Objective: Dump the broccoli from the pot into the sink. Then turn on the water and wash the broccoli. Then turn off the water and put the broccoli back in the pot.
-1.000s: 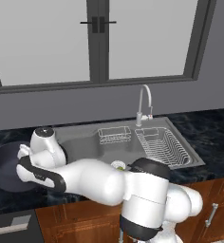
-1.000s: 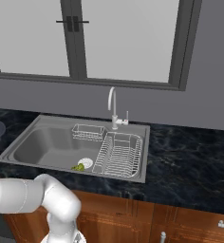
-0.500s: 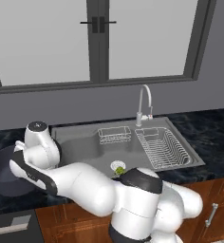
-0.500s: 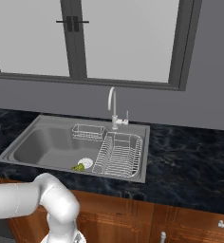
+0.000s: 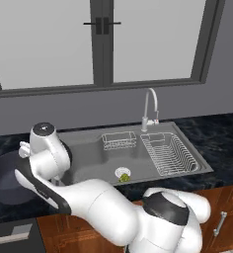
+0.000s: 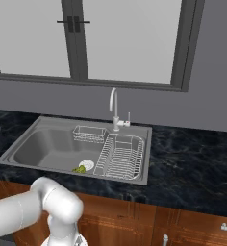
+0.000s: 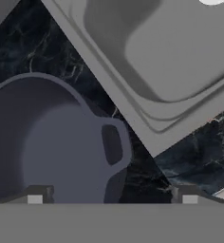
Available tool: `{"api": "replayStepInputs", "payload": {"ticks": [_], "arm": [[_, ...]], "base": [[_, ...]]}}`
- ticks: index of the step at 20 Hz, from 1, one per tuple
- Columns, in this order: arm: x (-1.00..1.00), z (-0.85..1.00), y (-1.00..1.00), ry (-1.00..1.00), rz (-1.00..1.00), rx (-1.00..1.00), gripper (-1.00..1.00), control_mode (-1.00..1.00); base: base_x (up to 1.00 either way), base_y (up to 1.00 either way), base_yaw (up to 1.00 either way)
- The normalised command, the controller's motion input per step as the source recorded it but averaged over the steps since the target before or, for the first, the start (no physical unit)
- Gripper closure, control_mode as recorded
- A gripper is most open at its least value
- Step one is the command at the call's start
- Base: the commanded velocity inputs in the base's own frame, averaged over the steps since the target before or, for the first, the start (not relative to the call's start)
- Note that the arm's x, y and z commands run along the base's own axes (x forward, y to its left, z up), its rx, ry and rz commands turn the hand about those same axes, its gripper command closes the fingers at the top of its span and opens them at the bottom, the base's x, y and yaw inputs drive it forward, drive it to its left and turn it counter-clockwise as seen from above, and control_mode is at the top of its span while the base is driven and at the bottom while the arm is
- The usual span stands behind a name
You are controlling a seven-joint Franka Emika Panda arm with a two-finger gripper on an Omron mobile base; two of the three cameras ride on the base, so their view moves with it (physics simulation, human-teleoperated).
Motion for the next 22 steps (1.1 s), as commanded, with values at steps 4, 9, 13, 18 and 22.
{"api": "replayStepInputs", "payload": {"ticks": [4, 9, 13, 18, 22], "arm": [[-0.20, 0.37, -0.44, -0.07, 0.00, 0.00, -1.00, -1.00], [-0.14, 0.36, -0.56, -0.01, 0.00, 0.00, -1.00, -1.00], [0.00, 0.53, -0.66, 0.00, 0.00, 0.00, -1.00, -1.00], [-0.01, 0.41, -0.75, -0.02, 0.00, 0.03, -1.00, -1.00], [-0.01, 0.25, -0.75, -0.07, 0.00, 0.06, -1.00, -1.00]], "base": [[0.00, 0.00, 0.00], [0.00, 0.00, 0.00], [0.00, 0.00, 0.00], [0.00, 0.00, 0.00], [0.00, 0.00, 0.00]]}}
